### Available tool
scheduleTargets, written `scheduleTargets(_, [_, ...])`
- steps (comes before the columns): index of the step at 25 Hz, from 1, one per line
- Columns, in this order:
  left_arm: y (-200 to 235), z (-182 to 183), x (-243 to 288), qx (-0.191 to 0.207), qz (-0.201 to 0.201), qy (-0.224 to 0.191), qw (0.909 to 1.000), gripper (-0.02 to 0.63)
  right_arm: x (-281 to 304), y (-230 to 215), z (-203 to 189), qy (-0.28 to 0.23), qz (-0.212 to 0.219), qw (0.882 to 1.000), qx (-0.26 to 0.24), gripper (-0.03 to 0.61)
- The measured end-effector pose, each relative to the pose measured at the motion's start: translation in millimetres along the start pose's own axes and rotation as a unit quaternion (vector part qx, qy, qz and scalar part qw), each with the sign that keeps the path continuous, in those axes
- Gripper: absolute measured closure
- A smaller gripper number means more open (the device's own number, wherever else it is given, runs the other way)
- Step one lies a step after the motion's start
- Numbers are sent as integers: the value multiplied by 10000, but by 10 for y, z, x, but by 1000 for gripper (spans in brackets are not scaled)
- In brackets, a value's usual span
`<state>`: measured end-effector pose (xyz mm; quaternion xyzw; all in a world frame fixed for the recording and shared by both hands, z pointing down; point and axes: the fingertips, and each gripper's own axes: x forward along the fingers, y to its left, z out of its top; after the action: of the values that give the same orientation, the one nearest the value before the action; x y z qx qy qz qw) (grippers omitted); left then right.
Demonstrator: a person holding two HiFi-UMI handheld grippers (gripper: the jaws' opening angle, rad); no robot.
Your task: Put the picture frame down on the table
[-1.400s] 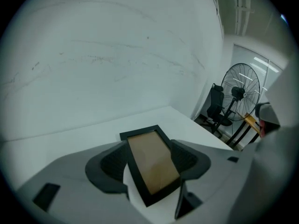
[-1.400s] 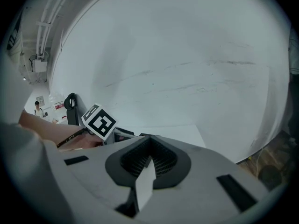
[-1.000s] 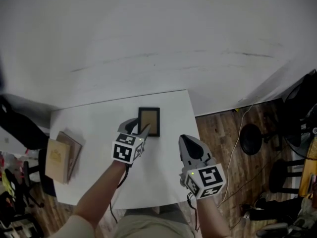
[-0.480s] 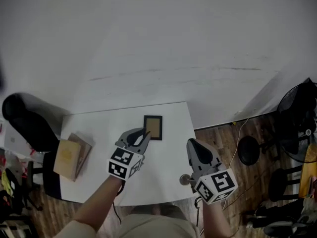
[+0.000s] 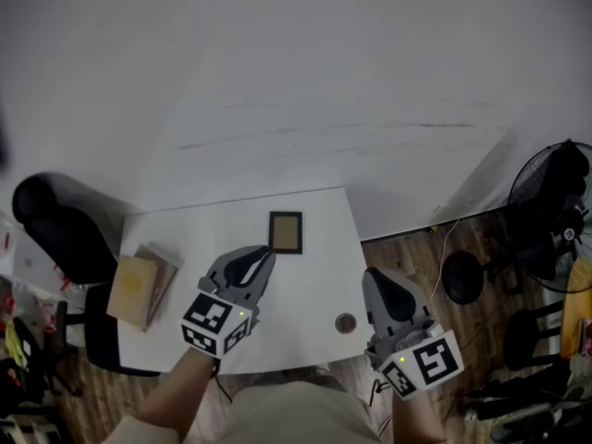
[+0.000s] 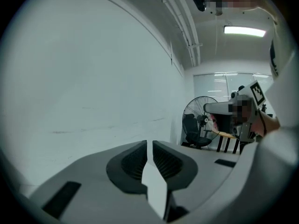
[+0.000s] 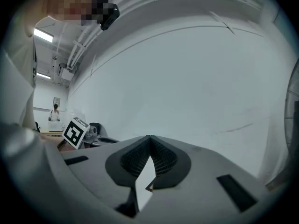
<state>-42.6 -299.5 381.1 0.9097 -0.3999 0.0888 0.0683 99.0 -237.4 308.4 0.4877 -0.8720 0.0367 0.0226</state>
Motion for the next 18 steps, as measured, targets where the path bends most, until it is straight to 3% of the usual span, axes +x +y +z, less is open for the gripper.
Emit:
scheduleTargets(6, [-70, 43, -394, 169, 86, 10, 9998, 565, -196, 244, 38, 91, 322, 9993, -154, 555])
scheduleTargets(18, [-91, -182, -726, -98, 237, 64, 9997, 577, -125, 750, -393, 616, 999, 9931, -79, 555])
